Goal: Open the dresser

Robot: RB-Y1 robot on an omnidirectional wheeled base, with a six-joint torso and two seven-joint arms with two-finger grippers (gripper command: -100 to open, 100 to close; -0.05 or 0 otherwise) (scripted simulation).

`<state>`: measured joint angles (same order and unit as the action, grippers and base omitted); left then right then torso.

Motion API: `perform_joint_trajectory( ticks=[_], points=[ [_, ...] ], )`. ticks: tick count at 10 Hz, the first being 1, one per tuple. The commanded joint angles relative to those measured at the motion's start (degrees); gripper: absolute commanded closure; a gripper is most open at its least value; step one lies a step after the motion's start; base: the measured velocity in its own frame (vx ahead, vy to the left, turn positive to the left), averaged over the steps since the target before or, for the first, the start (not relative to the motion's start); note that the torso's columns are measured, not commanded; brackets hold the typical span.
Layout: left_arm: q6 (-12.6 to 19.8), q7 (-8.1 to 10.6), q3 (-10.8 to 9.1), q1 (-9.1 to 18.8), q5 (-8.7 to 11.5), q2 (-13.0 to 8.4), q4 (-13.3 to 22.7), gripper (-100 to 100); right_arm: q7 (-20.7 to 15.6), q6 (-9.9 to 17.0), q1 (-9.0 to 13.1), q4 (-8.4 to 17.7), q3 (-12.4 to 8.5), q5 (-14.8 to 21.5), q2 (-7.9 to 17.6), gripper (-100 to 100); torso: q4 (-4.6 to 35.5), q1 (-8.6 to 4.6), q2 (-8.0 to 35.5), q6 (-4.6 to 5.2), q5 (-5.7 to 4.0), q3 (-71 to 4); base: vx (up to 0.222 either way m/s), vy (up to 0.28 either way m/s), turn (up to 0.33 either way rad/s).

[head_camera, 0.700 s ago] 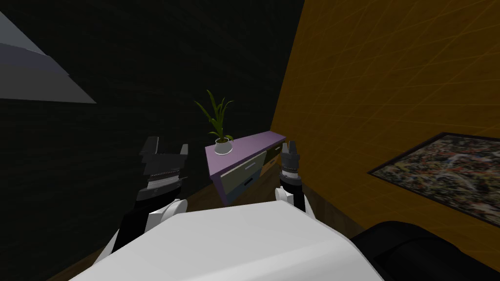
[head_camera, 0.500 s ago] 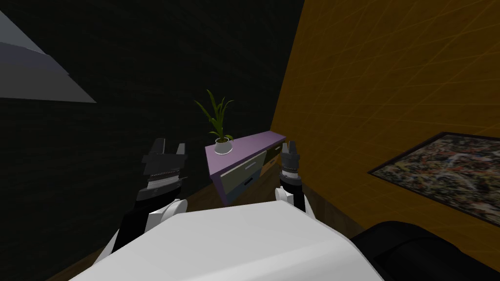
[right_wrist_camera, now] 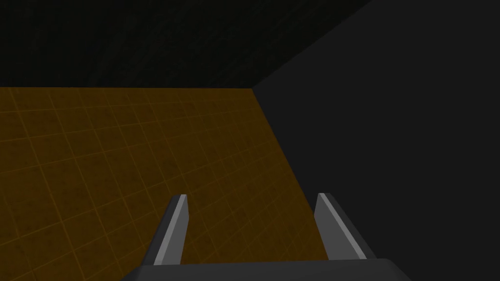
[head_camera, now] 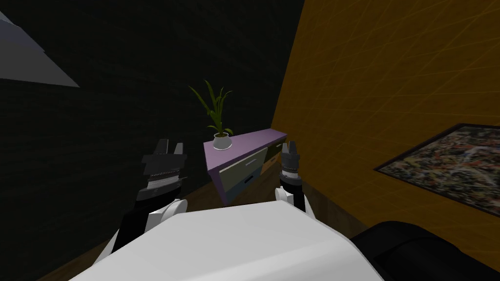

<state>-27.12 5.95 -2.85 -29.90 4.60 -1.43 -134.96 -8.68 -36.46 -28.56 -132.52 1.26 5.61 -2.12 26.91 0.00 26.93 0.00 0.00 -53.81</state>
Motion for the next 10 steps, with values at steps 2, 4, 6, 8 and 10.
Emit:
perform_joint_trajectory(
  ticks=[2,4,6,8,10],
  points=[
    [0.0,0.0,0.0,0.0,0.0,0.0,0.0,0,0.0,0.0,0.0,0.0,0.0,0.0,0.0,0,8.5,0.0,8.5,0.0,0.0,-16.9,0.0,0.0,0.0],
    [0.0,0.0,0.0,0.0,0.0,0.0,0.0,0,-1.2,1.7,1.0,1.4,0.2,1.9,3.7,-100,14.6,-0.08,14.6,-0.01,-0.02,-29.3,0.008,-0.038,0.075],
    [0.0,0.0,0.0,0.0,0.0,0.0,0.0,0,-3.0,4.2,2.5,3.3,0.6,4.7,6.7,-100,15.3,-0.16,15.3,0.0,-0.05,-30.7,0.002,-0.096,0.128],
    [0.0,0.0,-0.01,0.0,0.0,0.0,0.0,0,-5.5,7.2,4.6,6.1,1.1,8.5,9.1,-100,15.4,-0.07,15.4,-0.01,-0.03,-30.8,-0.004,-0.122,0.173],
    [0.0,0.0,-0.01,0.0,0.0,0.0,0.0,0,-6.9,9.6,5.8,7.7,1.4,10.9,10.0,-100,15.4,0.1,15.4,0.03,0.02,-30.7,-0.006,-0.094,0.093]
  ],
)
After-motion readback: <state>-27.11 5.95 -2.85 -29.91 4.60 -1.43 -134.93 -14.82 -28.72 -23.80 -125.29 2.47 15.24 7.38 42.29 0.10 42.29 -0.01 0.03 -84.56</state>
